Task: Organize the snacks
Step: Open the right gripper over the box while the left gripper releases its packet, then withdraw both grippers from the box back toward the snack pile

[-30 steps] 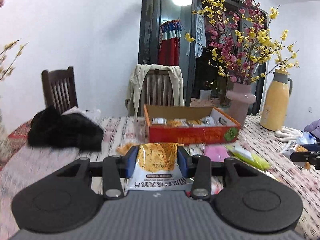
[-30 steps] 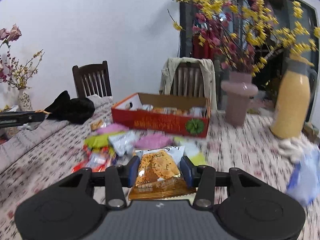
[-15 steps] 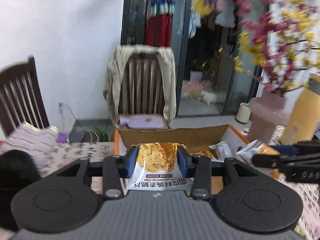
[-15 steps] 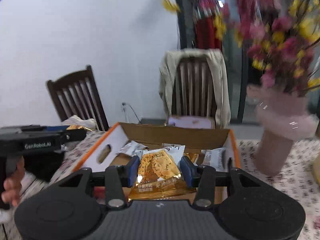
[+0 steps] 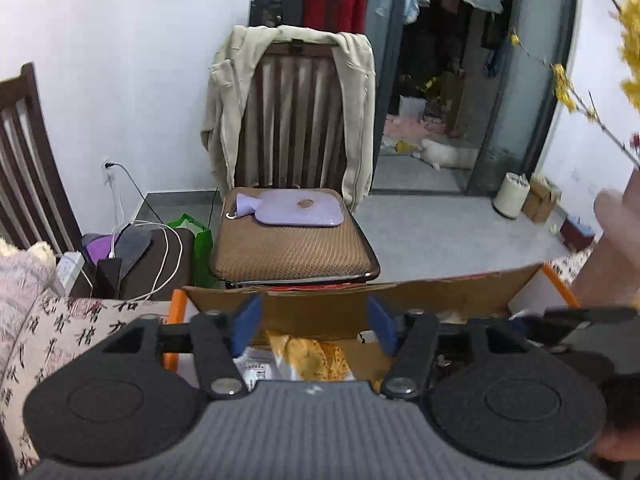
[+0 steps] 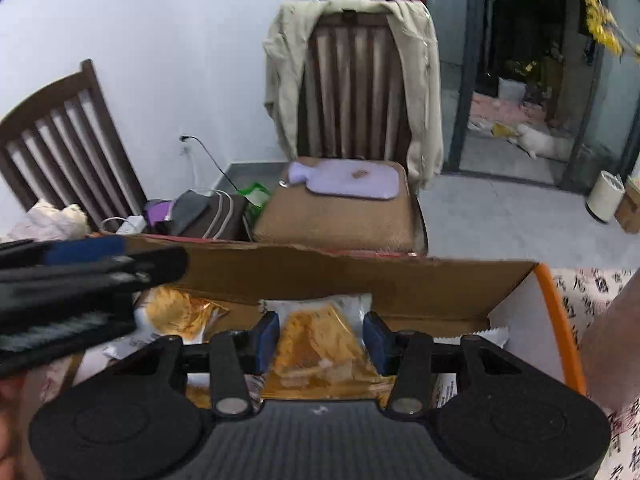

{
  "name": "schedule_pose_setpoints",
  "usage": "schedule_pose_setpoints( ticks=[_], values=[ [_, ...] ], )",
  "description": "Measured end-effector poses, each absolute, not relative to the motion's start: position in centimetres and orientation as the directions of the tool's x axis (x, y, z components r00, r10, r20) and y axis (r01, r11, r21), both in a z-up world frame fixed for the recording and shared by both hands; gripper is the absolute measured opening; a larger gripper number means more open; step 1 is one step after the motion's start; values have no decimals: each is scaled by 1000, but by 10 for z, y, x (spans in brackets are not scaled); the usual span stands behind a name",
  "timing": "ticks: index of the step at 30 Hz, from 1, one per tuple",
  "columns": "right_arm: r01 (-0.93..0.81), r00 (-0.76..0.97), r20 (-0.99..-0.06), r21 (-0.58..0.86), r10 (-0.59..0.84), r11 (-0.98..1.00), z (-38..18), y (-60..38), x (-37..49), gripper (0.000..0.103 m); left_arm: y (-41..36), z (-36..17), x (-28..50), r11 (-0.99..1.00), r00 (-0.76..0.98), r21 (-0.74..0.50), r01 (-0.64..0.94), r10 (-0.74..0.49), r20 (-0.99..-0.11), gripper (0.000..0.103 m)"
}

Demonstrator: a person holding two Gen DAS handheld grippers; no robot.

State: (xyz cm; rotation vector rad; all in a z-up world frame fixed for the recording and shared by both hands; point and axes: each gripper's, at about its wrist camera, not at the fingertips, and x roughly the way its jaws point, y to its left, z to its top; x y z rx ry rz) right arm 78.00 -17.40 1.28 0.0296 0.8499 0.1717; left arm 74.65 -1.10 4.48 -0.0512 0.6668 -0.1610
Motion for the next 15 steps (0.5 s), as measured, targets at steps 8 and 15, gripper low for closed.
schedule_pose_setpoints(
  ticks=[8,15],
  values=[
    [-146,693,-696,122,189,982,39,-181,753,83,6,72,709,980,788,-140,142,-198,-584,85],
    [-166,712,-671,125,207,978,80,-207,682,89,28,106,608,985,828,-52,165,-167,-536,95]
  ],
)
